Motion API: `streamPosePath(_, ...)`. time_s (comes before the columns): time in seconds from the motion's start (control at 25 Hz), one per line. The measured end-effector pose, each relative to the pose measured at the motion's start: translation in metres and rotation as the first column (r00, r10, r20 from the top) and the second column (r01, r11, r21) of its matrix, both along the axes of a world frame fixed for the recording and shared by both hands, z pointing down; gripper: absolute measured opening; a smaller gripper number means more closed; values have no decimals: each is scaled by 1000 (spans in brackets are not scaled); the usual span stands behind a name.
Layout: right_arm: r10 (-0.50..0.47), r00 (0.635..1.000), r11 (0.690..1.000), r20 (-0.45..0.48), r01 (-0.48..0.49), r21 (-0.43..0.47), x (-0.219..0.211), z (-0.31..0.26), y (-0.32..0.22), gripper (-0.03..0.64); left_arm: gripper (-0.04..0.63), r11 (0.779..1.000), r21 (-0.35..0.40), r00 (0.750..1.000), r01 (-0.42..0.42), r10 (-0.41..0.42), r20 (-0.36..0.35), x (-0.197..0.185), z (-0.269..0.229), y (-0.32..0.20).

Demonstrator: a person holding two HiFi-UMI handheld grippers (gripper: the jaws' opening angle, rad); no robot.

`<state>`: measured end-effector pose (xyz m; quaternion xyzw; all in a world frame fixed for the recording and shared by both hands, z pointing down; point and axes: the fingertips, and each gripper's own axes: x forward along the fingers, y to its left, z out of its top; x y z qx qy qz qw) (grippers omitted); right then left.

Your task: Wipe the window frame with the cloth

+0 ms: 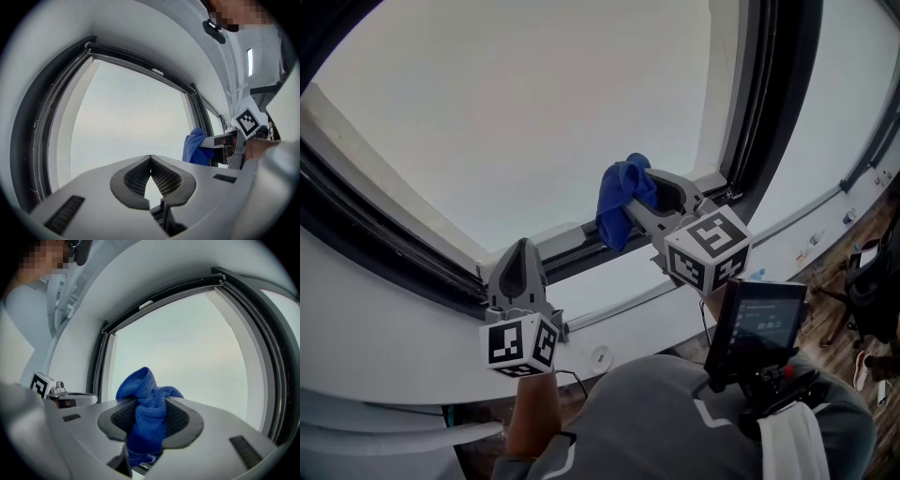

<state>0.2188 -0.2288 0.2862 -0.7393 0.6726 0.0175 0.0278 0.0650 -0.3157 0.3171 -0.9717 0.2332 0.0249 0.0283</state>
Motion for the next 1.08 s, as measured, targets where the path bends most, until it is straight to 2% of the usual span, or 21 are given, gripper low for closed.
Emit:
streamPosePath(0.48, 7, 1000, 999, -7, -7, -31, -6, 30, 7, 152, 8, 1000, -21, 1000, -11, 11, 9, 0, 23, 7)
streamPosePath(1.08, 18, 1000, 999, -16, -18, -29, -7, 30, 8, 152, 8, 999, -36, 1000, -18, 18, 9, -2, 30, 9)
